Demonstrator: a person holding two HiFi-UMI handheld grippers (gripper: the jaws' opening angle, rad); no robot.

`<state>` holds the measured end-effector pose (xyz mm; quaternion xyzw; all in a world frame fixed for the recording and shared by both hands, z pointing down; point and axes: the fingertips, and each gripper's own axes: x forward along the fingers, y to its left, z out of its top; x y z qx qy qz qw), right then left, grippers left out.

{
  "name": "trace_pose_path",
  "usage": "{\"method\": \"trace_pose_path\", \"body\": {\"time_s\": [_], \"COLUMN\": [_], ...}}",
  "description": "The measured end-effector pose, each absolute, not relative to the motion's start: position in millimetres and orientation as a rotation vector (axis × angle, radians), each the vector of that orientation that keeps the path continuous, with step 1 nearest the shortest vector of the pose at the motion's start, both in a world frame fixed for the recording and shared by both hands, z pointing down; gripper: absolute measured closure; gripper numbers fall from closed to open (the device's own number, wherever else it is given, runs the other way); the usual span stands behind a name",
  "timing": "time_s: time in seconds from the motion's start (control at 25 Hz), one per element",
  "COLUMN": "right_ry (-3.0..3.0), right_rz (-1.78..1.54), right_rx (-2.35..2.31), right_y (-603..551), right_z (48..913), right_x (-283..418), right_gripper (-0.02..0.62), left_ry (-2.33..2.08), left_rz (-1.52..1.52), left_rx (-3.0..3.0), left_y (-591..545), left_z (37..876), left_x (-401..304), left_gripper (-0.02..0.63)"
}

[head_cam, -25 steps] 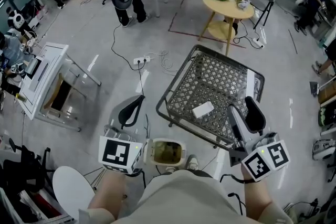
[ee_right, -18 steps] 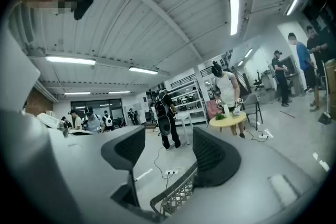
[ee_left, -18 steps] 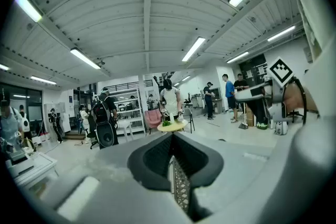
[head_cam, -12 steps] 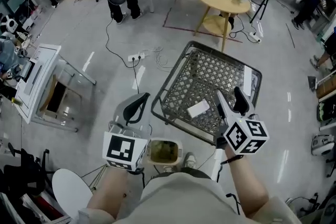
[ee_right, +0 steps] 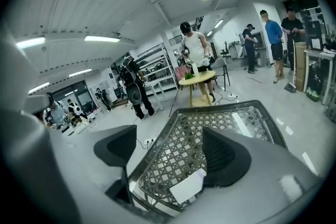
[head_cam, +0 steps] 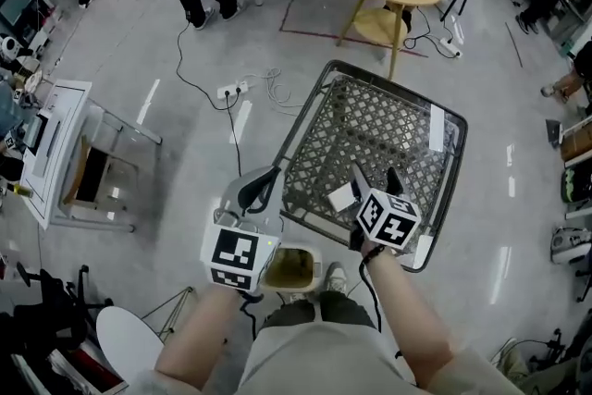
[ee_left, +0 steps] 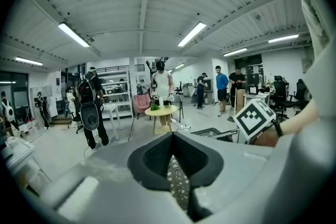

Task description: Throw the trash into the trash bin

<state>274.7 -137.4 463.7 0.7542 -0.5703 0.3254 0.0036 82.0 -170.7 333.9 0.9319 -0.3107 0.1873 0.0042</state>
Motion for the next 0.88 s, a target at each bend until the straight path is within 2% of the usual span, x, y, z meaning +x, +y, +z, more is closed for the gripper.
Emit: {"method": "trace_pose_path", "body": {"time_s": [0.52, 0.88], "right_ry": [-1.384, -1.12], "right_rz": [1.365, 1.58], "right_rx": [2.325, 2.214], "right_y": [-137.7, -120.2], "right_z": [628.8, 703.2], "right_x": [276.2, 258.3], "right_gripper": [0.168, 0.143], "left_ry": [-0.873, -0.816], "left_rz": [0.848, 0.955], "left_rx": [2.681, 2.605], "left_y": [-193.0, -188.9], "left_z": [469.4, 507.8], "left_x": [83.5, 70.9], "left_gripper": [0.604, 0.604]}}
